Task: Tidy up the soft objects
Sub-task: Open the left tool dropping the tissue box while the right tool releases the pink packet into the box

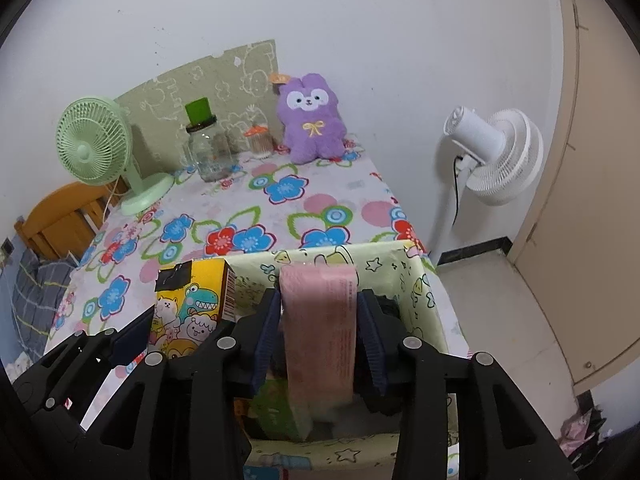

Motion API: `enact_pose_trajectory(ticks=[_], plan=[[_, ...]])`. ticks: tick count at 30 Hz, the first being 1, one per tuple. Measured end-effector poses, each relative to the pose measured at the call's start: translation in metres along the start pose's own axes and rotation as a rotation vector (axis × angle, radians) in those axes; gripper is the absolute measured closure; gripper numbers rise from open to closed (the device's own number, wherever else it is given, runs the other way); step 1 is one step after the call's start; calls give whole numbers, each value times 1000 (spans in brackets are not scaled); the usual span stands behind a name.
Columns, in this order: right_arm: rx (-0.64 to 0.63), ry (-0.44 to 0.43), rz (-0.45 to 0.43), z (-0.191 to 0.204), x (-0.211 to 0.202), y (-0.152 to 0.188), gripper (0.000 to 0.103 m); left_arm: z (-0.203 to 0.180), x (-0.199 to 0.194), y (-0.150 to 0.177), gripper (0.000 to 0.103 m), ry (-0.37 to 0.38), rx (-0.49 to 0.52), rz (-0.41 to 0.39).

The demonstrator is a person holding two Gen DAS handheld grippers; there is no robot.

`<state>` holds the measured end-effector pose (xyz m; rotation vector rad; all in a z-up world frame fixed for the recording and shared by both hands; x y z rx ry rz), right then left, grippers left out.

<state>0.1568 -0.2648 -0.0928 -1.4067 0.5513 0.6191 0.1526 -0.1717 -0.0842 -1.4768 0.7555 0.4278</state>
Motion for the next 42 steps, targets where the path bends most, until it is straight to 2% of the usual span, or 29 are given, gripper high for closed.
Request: enact_pose_trajectory(ticks=[4, 10, 14, 16, 17, 19, 21, 27, 34, 42], plan=[[16, -10, 10, -6, 5, 2, 44, -4, 7, 0, 55, 3, 5, 13], [20, 10, 20, -12, 8, 3, 43, -7, 16, 0, 52, 9, 20, 31], [26, 13, 28, -15, 9, 4, 42, -7, 19, 0, 42, 1, 25, 43], [27, 14, 28, -15, 8, 5, 41, -6, 18, 0, 30, 4, 25, 47], [28, 12, 27, -15, 8, 5, 40, -6, 17, 0, 27, 4, 25, 46], [33, 16, 19, -14, 6, 4, 32, -4, 13, -1, 25, 0, 32, 39], [41, 14, 7, -11, 2, 4, 29, -2, 8, -3, 20, -7, 39, 29], [30, -9, -26, 4, -11, 0, 25, 10, -11, -6, 13, -32, 43, -7], [13, -22, -70, 24, -33, -1, 13, 23, -37, -6, 8, -37, 44, -45], [-22, -36, -116, 52, -58, -1, 9, 47, -67, -2, 2, -62, 27, -97]])
Point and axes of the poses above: each gripper's, at about its wrist camera, not at the fingertips, and x roughly the way its jaws point, z to its left, y to its underside, the point moved 5 cm from there along x, roughly the way its jaws point, and after that the axes turned 3 degrees about -x, right-handed, at the moved point
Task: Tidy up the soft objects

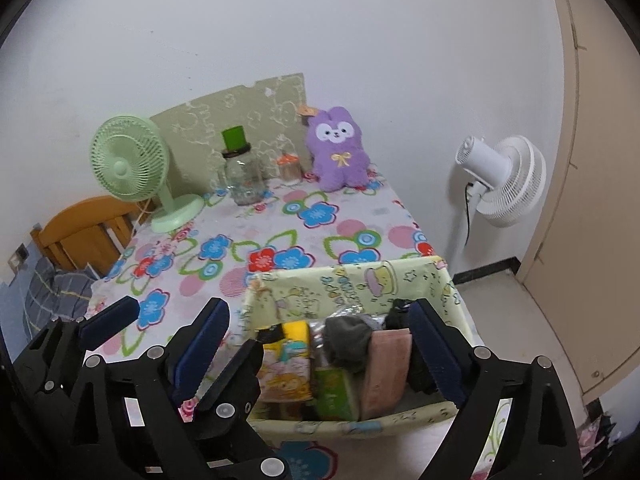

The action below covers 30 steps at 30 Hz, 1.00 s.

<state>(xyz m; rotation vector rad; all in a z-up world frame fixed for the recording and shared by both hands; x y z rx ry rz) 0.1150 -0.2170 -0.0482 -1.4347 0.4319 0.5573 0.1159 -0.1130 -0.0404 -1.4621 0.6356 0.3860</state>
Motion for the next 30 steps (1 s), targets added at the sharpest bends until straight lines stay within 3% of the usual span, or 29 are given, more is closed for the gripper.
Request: enact_pose_trajectory(ticks=[16, 30], plan=[[-32, -10, -71, 50, -41, 5, 5, 64, -47, 12, 0, -51, -75, -59], [-58, -3, -142, 76, -69, 12, 1, 97, -79, 25, 0, -87, -105, -111]])
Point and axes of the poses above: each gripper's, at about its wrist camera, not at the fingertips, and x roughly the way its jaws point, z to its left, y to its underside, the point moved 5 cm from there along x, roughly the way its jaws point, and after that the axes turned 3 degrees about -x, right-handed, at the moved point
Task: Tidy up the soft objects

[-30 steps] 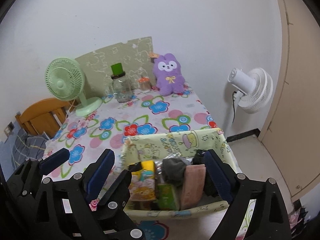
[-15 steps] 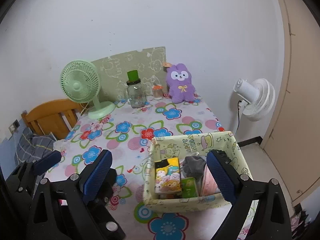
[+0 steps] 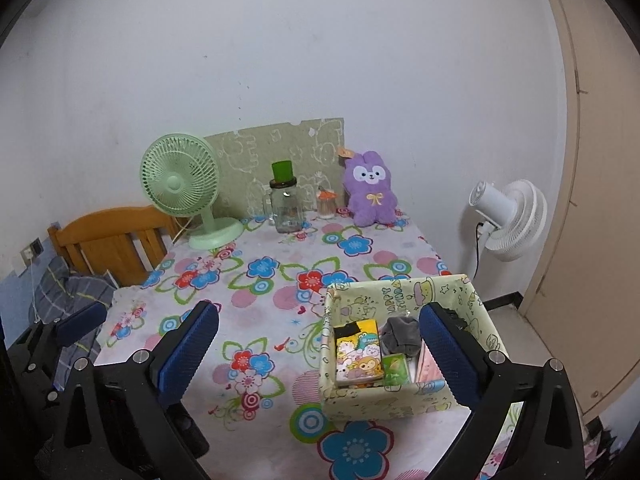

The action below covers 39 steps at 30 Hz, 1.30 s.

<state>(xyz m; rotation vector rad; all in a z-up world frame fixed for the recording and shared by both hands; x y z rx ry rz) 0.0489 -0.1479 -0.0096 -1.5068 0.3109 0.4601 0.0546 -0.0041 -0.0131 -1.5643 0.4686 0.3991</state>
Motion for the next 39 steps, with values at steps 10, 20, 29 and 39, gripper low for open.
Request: enact_pose_trajectory(ticks=[10, 20, 29, 39], plan=[[-6, -6, -26, 9, -13, 0, 1, 14, -13, -1, 0, -10, -32, -29], [12, -12, -48, 0, -23, -3, 1, 14, -24, -5, 0, -28, -48, -55], [-9, -18, -67, -4, -28, -5, 0, 14, -28, -5, 0, -54, -66, -65], [10, -13, -62, -9, -28, -4, 0, 11, -29, -5, 0, -45, -52, -66]])
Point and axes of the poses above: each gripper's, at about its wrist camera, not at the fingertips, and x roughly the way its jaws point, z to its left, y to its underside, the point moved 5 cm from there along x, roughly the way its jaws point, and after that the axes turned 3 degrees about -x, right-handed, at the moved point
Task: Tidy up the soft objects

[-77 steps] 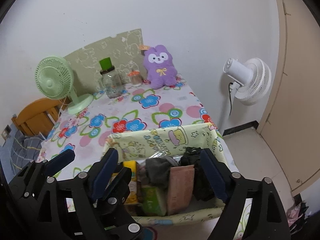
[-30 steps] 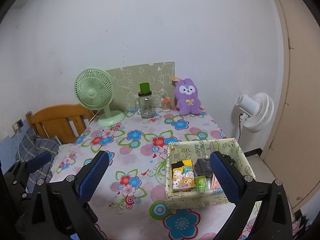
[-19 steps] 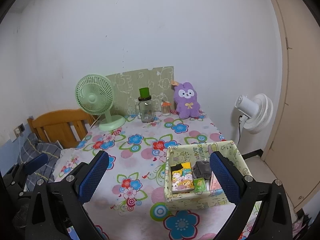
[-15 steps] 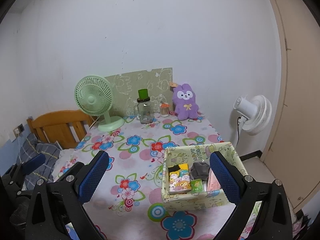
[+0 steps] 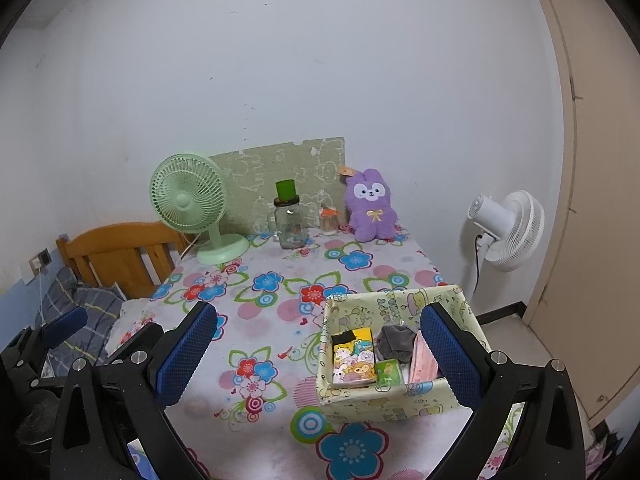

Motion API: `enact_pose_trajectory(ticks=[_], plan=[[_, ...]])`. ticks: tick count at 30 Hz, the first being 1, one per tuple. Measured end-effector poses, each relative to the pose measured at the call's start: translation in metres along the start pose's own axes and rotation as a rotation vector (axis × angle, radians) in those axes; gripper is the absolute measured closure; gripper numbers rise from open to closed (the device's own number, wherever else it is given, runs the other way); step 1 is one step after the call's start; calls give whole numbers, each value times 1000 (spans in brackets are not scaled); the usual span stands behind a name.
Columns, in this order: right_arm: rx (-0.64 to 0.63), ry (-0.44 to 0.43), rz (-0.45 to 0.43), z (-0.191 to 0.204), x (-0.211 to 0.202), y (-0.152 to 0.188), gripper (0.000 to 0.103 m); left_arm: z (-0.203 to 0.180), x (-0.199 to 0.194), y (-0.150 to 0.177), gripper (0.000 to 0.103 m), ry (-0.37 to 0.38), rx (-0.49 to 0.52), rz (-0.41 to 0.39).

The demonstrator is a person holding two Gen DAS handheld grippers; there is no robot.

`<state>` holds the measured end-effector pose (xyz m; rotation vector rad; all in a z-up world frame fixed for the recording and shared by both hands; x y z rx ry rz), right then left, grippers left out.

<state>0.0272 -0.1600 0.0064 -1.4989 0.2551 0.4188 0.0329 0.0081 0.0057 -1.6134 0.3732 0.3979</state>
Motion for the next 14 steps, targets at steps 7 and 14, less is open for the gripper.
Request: enact_pose_trajectory(ticks=[7, 14], plan=[[-1, 0, 1, 0, 1, 0, 0, 2, 1, -1, 0, -3, -3, 1], [-1, 5, 0, 1, 3, 0, 0, 3, 3, -1, 0, -1, -3, 1]])
Point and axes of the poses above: each gripper's, at about its wrist camera, not at the fingertips, and x roughly the way its jaws point, z to its left, y to its underside, the point moved 5 cm from there along x, roughly the way its jaws point, and after that the axes turned 3 degrees about -x, right-handed, at the moved point
